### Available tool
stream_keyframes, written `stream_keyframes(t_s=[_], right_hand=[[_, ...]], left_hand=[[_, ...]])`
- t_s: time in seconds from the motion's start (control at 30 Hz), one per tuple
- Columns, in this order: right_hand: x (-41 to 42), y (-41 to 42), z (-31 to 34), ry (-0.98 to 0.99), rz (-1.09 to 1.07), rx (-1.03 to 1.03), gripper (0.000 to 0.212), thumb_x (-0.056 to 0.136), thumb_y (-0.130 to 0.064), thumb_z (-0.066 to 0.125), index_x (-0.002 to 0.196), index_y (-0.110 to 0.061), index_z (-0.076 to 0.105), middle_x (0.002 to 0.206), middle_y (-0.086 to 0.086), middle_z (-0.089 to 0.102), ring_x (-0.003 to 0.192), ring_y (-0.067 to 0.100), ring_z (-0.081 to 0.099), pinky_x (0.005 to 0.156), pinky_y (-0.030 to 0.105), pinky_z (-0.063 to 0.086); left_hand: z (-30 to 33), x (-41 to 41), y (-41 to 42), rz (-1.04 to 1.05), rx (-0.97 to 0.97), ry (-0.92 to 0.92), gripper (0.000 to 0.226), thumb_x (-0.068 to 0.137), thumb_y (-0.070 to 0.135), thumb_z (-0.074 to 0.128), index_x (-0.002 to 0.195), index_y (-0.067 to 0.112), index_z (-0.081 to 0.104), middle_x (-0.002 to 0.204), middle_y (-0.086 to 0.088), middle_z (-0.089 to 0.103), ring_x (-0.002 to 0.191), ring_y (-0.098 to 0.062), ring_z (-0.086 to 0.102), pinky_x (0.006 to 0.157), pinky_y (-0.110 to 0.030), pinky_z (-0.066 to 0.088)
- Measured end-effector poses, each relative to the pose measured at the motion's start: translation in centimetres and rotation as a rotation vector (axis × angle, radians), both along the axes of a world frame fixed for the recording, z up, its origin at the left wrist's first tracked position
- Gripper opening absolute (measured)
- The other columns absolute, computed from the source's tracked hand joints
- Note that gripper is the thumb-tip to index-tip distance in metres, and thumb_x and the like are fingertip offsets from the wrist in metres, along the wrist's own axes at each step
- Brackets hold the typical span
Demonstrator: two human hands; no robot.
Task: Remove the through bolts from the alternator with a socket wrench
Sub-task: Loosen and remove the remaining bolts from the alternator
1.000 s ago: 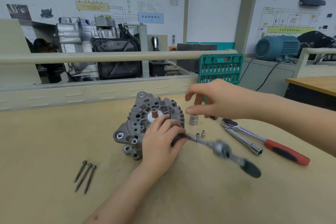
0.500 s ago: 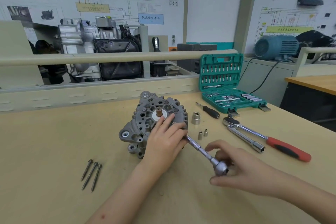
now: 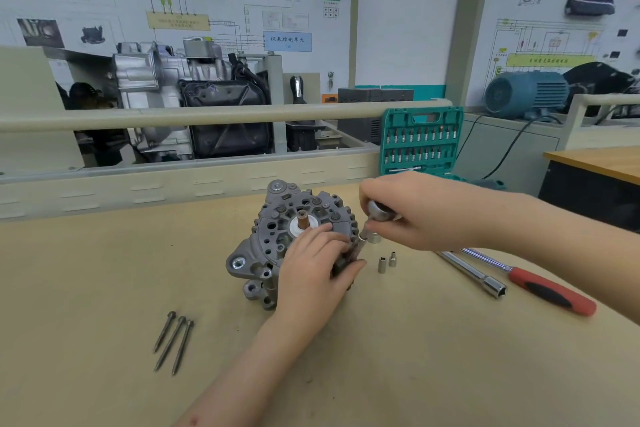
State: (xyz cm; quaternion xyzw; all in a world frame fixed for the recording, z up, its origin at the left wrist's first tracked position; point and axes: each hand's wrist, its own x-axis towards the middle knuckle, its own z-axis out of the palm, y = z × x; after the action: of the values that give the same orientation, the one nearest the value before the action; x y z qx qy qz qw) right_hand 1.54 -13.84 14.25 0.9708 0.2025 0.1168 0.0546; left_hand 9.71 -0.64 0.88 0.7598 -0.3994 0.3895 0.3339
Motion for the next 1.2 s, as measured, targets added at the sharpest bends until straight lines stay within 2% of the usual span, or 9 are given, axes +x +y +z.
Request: stream_keyframes(t_s=[0.2, 0.33, 0.43, 0.53, 0.7, 0.77, 0.83, 0.97, 1.2], right_hand=[[0.4, 0.9, 0.2, 0.017, -0.004, -0.125, 0.015, 0.093, -0.028, 0.042, 0.087, -0.018, 0.032, 0.075, -0.006, 0.035, 0.069, 0.016, 0.036, 0.058, 0.028, 0.022], [0.8, 1.3, 0.5, 0.065, 0.018, -0.148, 0.017, 0.093, -0.026, 0.043, 0.084, -0.019, 0.031, 0.073, -0.009, 0.034, 0.064, 0.011, 0.034, 0.057, 0.028, 0.021], [1.4, 1.7, 0.8, 0.099, 0.077, -0.212, 0.013, 0.093, -0.029, 0.044, 0.088, -0.021, 0.035, 0.083, -0.005, 0.041, 0.074, 0.015, 0.038, 0.071, 0.028, 0.033], [1.6, 1.4, 1.2, 0.088, 0.103, -0.251, 0.016, 0.091, -0.037, 0.046, 0.1, -0.024, 0.043, 0.089, -0.01, 0.042, 0.082, 0.01, 0.038, 0.083, 0.027, 0.03], [0.6, 0.3, 2.7, 0.131, 0.044, -0.059, 0.024, 0.084, -0.037, 0.059, 0.1, -0.033, 0.042, 0.081, -0.023, 0.043, 0.081, 0.004, 0.044, 0.069, 0.017, 0.034], [0.4, 0.4, 2.7, 0.081, 0.014, -0.127, 0.022, 0.085, -0.043, 0.055, 0.099, -0.028, 0.045, 0.078, -0.018, 0.045, 0.072, 0.005, 0.046, 0.061, 0.02, 0.037], [0.1, 0.8, 2.6, -0.02, -0.049, -0.26, 0.032, 0.083, -0.055, 0.045, 0.087, -0.024, 0.043, 0.067, -0.013, 0.041, 0.058, 0.002, 0.039, 0.047, 0.021, 0.029], [-0.1, 1.5, 2.2, -0.145, -0.122, -0.423, 0.049, 0.081, -0.064, 0.026, 0.078, -0.019, 0.044, 0.06, -0.008, 0.037, 0.05, 0.006, 0.033, 0.042, 0.024, 0.022], [0.0, 1.2, 2.6, 0.082, -0.027, -0.258, 0.027, 0.092, -0.04, 0.043, 0.109, -0.02, 0.05, 0.093, -0.002, 0.06, 0.08, 0.017, 0.051, 0.065, 0.031, 0.041]], left_hand=[[0.0, -0.1, 0.1, 0.011, 0.013, -0.011, 0.022, 0.066, 0.018, 0.079, 0.08, 0.005, 0.069, 0.084, -0.004, 0.069, 0.099, -0.026, 0.062, 0.089, -0.036, 0.042], [0.5, -0.3, 0.1, -0.016, -0.003, 0.03, 0.028, 0.078, 0.032, 0.061, 0.081, 0.005, 0.068, 0.084, -0.003, 0.068, 0.095, -0.023, 0.063, 0.088, -0.034, 0.044], [0.6, -0.5, 0.2, -0.054, -0.048, 0.13, 0.034, 0.08, 0.035, 0.053, 0.079, 0.005, 0.068, 0.082, -0.003, 0.066, 0.088, -0.021, 0.061, 0.081, -0.031, 0.043], [0.5, -0.6, 0.1, -0.055, -0.094, 0.197, 0.028, 0.077, 0.032, 0.062, 0.075, 0.004, 0.067, 0.082, -0.004, 0.062, 0.08, -0.019, 0.057, 0.072, -0.028, 0.04], [0.8, -0.7, -0.1, -0.02, -0.111, 0.186, 0.024, 0.073, 0.025, 0.066, 0.067, 0.003, 0.062, 0.077, -0.004, 0.058, 0.071, -0.016, 0.052, 0.065, -0.027, 0.037], [0.9, -0.9, -0.1, -0.005, -0.107, 0.183, 0.025, 0.073, 0.026, 0.065, 0.065, 0.003, 0.061, 0.076, -0.005, 0.057, 0.069, -0.017, 0.052, 0.064, -0.027, 0.036], [0.9, -1.0, -0.2, 0.001, -0.107, 0.195, 0.026, 0.074, 0.026, 0.065, 0.065, 0.002, 0.061, 0.075, -0.005, 0.057, 0.068, -0.019, 0.052, 0.062, -0.029, 0.038], [0.9, -1.2, -0.2, -0.013, -0.112, 0.248, 0.024, 0.075, 0.024, 0.071, 0.068, 0.001, 0.065, 0.077, -0.006, 0.059, 0.07, -0.022, 0.054, 0.065, -0.033, 0.042], [1.0, -0.8, 0.2, -0.056, -0.06, 0.236, 0.017, 0.078, 0.023, 0.068, 0.077, 0.006, 0.069, 0.089, 0.002, 0.062, 0.08, -0.009, 0.047, 0.075, -0.028, 0.033]])
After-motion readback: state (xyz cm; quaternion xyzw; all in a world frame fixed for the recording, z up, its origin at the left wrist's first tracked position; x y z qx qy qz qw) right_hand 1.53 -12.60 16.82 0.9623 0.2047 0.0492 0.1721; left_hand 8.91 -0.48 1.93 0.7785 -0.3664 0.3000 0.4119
